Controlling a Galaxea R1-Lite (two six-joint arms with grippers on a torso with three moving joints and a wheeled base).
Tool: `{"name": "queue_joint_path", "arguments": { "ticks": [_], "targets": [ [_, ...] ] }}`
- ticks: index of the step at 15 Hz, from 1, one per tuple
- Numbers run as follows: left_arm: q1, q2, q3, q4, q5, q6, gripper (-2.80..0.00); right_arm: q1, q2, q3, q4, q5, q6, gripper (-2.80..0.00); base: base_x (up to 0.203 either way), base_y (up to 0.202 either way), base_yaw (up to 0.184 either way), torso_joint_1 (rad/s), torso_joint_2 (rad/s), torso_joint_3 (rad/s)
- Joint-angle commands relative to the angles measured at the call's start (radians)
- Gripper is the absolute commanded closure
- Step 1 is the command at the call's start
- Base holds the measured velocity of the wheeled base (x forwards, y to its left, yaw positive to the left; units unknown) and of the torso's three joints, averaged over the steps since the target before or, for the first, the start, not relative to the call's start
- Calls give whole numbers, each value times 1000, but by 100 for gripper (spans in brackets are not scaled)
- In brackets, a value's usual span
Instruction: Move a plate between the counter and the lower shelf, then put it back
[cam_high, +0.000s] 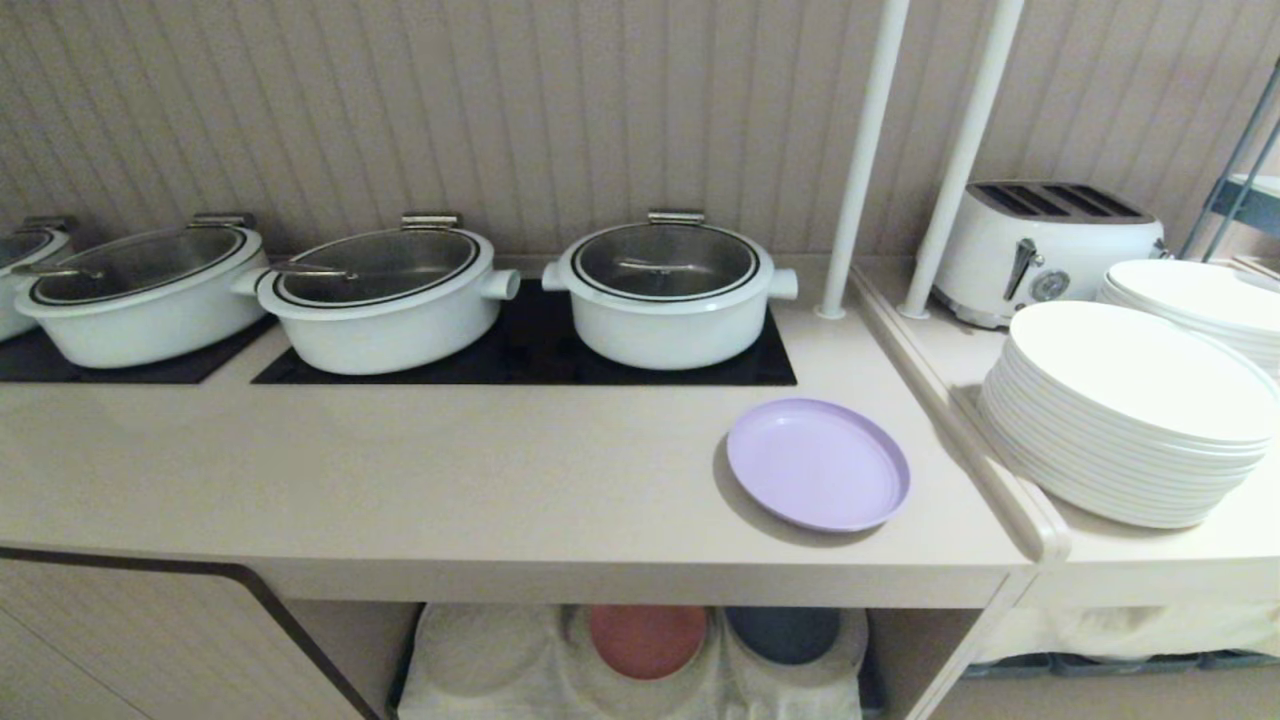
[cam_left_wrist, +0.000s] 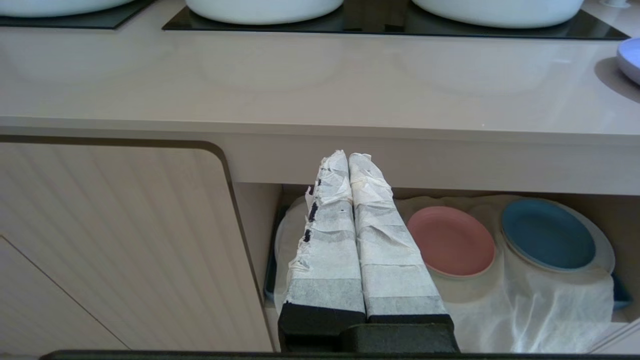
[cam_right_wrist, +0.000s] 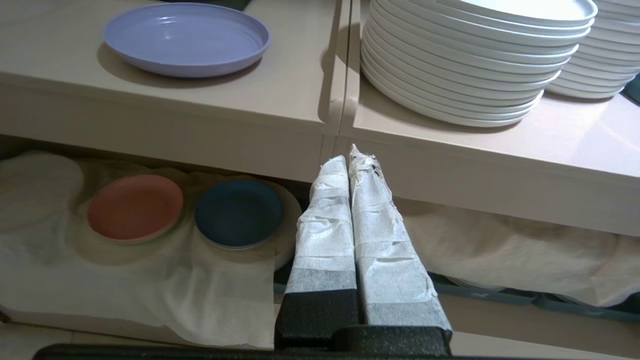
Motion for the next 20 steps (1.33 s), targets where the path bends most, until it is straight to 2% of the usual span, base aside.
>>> {"name": "queue_joint_path", "arguments": {
  "ticks": [1, 5, 20],
  "targets": [
    [0, 1, 0, -1, 0, -1, 0, 0, 1, 7, -9, 2, 0, 0, 0, 0, 0, 0, 0, 0],
    [0, 1, 0, -1, 0, -1, 0, 0, 3, 8, -9, -1, 69, 0, 0, 0, 0, 0, 0, 0],
    [0, 1, 0, -1, 0, -1, 0, 0, 3, 8, -10, -3, 71, 0, 0, 0, 0, 0, 0, 0]
  ]
}}
